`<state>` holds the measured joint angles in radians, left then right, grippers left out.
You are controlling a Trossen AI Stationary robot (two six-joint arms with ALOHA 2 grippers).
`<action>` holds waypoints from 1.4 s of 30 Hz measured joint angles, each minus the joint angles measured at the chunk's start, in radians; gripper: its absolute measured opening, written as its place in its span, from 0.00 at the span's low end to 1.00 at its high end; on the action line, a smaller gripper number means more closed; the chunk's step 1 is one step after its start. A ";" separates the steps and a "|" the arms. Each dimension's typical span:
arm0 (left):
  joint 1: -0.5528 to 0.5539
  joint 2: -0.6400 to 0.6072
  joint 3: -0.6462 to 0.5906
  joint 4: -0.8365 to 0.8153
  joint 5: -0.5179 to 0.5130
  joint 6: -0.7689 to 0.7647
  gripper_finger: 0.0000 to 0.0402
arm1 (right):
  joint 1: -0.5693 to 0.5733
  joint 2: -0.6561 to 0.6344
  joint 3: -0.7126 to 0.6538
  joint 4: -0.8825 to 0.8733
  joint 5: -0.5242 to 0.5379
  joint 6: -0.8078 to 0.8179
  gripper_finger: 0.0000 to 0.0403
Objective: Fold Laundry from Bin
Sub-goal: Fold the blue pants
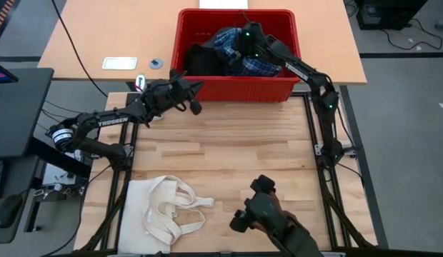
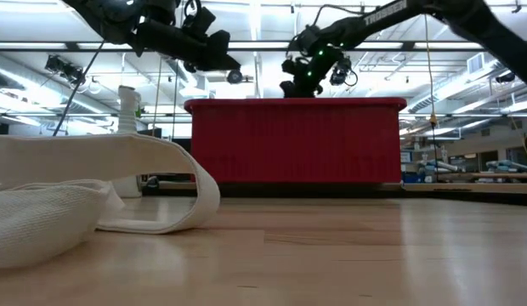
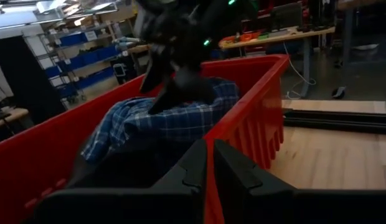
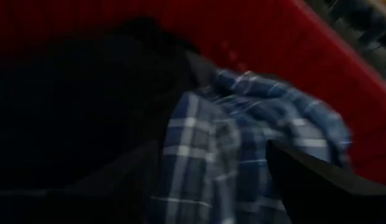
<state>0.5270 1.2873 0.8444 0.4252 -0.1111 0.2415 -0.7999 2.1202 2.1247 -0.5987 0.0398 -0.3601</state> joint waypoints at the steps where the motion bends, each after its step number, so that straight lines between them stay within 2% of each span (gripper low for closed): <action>1: 0.000 0.000 0.000 -0.005 0.000 -0.007 0.08 | -0.002 0.015 0.013 -0.014 0.000 0.001 0.76; 5: 0.001 0.000 0.000 -0.045 -0.001 -0.017 0.08 | -0.002 0.051 0.032 -0.060 0.012 -0.003 0.73; 10: 0.001 0.000 0.000 -0.052 -0.001 -0.017 0.08 | -0.002 0.063 0.029 -0.064 0.159 -0.032 0.64; 13: 0.001 0.000 0.000 -0.052 -0.001 -0.017 0.08 | -0.006 0.063 0.028 -0.075 0.206 -0.042 0.48; 18: -0.003 0.000 -0.001 -0.042 -0.001 -0.003 0.08 | -0.006 0.020 0.026 -0.089 0.205 -0.065 0.08; 19: -0.005 -0.005 -0.001 -0.040 -0.001 0.009 0.09 | -0.002 0.003 0.026 -0.090 0.201 -0.067 0.05; 28: -0.083 -0.121 -0.001 0.036 0.000 0.157 0.09 | 0.102 -0.248 0.026 -0.092 0.163 -0.051 0.02; 33: -0.129 -0.176 0.000 0.098 -0.001 0.162 0.09 | 0.198 -0.385 0.026 -0.094 0.148 -0.018 0.02; 42: -0.276 -0.275 0.000 0.045 0.001 0.120 0.09 | 0.439 -0.560 0.026 -0.180 0.142 0.052 0.02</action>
<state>0.2508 1.0124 0.8440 0.4700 -0.1103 0.3618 -0.3606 1.5601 2.1509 -0.7787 0.1821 -0.3076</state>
